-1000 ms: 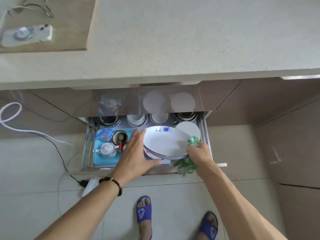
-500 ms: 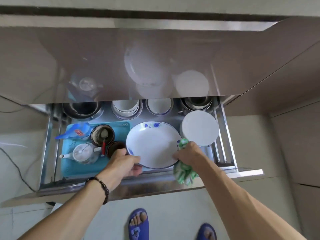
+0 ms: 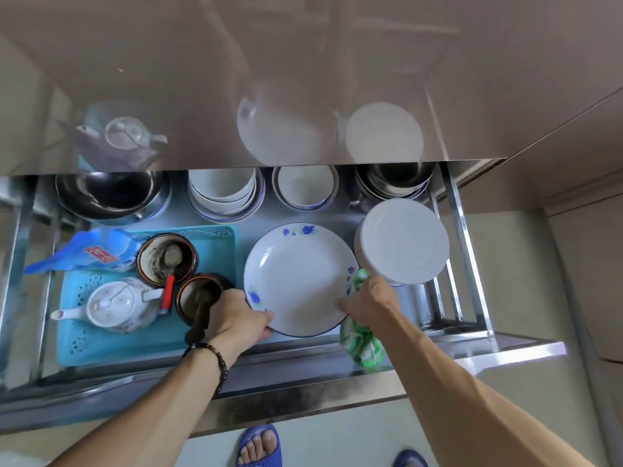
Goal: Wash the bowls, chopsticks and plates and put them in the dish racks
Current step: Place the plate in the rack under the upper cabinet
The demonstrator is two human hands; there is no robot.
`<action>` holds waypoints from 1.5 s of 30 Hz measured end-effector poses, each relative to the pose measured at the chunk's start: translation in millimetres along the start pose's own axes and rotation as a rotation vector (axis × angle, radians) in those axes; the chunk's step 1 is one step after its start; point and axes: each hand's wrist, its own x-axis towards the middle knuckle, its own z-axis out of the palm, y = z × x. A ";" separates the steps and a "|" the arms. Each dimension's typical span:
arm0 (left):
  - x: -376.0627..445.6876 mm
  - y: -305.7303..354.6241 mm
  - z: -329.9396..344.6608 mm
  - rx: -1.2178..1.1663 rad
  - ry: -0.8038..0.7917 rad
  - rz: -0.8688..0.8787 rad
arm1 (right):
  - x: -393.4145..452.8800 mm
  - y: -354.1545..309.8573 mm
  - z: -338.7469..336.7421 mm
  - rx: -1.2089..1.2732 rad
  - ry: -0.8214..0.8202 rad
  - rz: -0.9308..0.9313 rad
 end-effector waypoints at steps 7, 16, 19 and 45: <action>10.0 0.4 8.6 0.289 0.081 0.095 | 12.0 11.2 8.1 -0.028 0.027 -0.011; 18.2 -6.2 16.9 0.539 0.137 0.217 | 18.7 17.8 11.4 -0.133 0.089 -0.074; 17.0 -7.0 16.7 0.565 0.137 0.224 | 17.4 19.7 11.5 -0.132 0.101 -0.103; -117.1 -67.5 -9.2 0.914 0.339 0.933 | -94.9 87.9 -32.9 -0.577 0.141 -0.751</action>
